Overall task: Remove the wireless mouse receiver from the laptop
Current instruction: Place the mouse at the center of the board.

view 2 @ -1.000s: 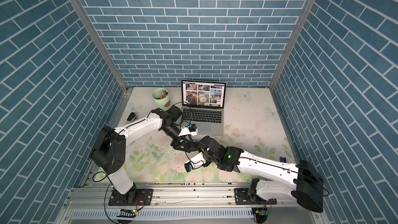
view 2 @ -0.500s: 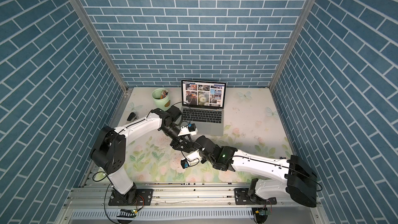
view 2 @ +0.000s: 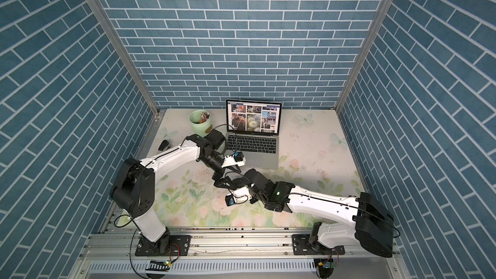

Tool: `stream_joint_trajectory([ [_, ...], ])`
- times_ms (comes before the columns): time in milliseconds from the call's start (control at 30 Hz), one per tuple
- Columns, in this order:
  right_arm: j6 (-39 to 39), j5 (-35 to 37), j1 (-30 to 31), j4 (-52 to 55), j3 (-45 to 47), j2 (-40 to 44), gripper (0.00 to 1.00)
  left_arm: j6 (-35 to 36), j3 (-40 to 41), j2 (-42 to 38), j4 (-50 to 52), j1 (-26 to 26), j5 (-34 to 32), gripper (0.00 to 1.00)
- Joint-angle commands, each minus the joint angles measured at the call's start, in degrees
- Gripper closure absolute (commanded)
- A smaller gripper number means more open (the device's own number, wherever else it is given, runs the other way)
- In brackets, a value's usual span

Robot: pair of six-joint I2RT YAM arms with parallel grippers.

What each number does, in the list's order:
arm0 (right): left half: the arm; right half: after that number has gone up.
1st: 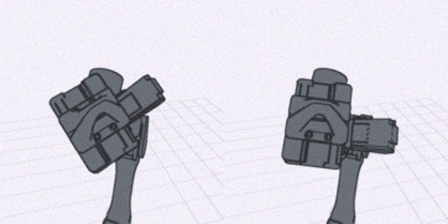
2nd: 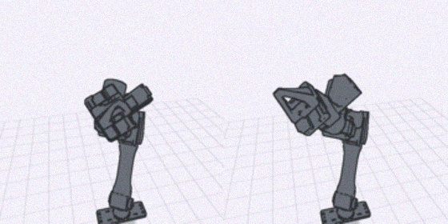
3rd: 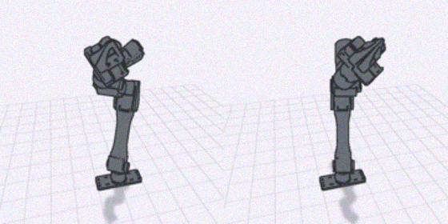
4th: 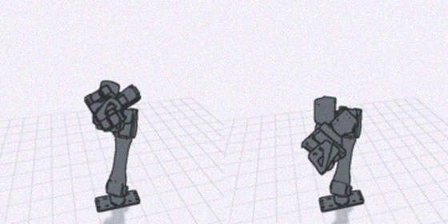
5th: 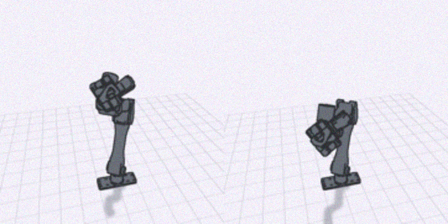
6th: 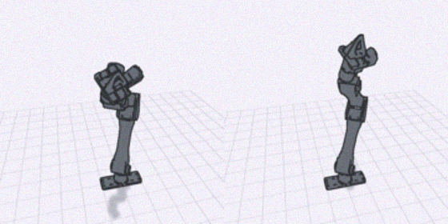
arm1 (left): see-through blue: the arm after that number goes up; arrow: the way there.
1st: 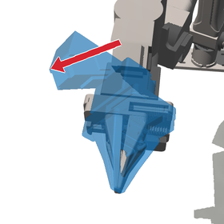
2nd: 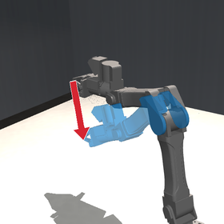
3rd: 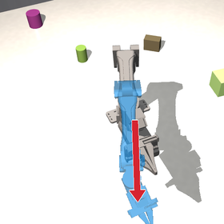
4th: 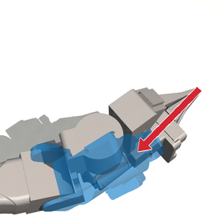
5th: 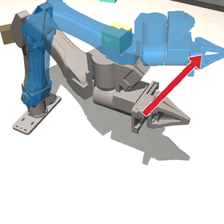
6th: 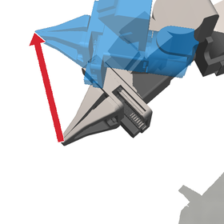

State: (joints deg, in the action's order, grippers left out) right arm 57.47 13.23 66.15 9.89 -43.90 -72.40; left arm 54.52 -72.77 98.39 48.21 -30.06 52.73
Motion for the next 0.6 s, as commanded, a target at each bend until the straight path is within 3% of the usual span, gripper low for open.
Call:
stream_joint_trajectory([
  [0,-9.1,-0.8,-0.9,3.0,1.4,-0.4,1.00,-4.7,2.8,-6.6,-9.3,1.9,-2.5,0.00],
  [200,-24.3,-3.8,-4.9,6.5,1.4,2.0,1.00,-12.4,12.8,-20.4,-28.7,2.7,-13.3,0.00],
  [300,-36.6,-8.7,-12.0,7.8,0.6,4.6,1.00,-17.8,19.3,-28.5,-40.7,3.8,-20.2,0.00],
  [400,-49.9,-12.8,-19.4,3.9,3.2,8.3,1.00,-24.5,26.7,-36.3,-54.3,4.4,-31.4,0.00],
  [500,-62.6,-19.7,-26.5,-1.2,5.9,9.9,1.00,-29.6,29.5,-40.1,-59.4,4.5,-43.7,0.00],
  [567,-70.0,-23.5,-30.1,-5.2,7.5,9.9,1.00,-31.5,28.3,-40.3,-57.0,4.4,-49.3,0.00],
])
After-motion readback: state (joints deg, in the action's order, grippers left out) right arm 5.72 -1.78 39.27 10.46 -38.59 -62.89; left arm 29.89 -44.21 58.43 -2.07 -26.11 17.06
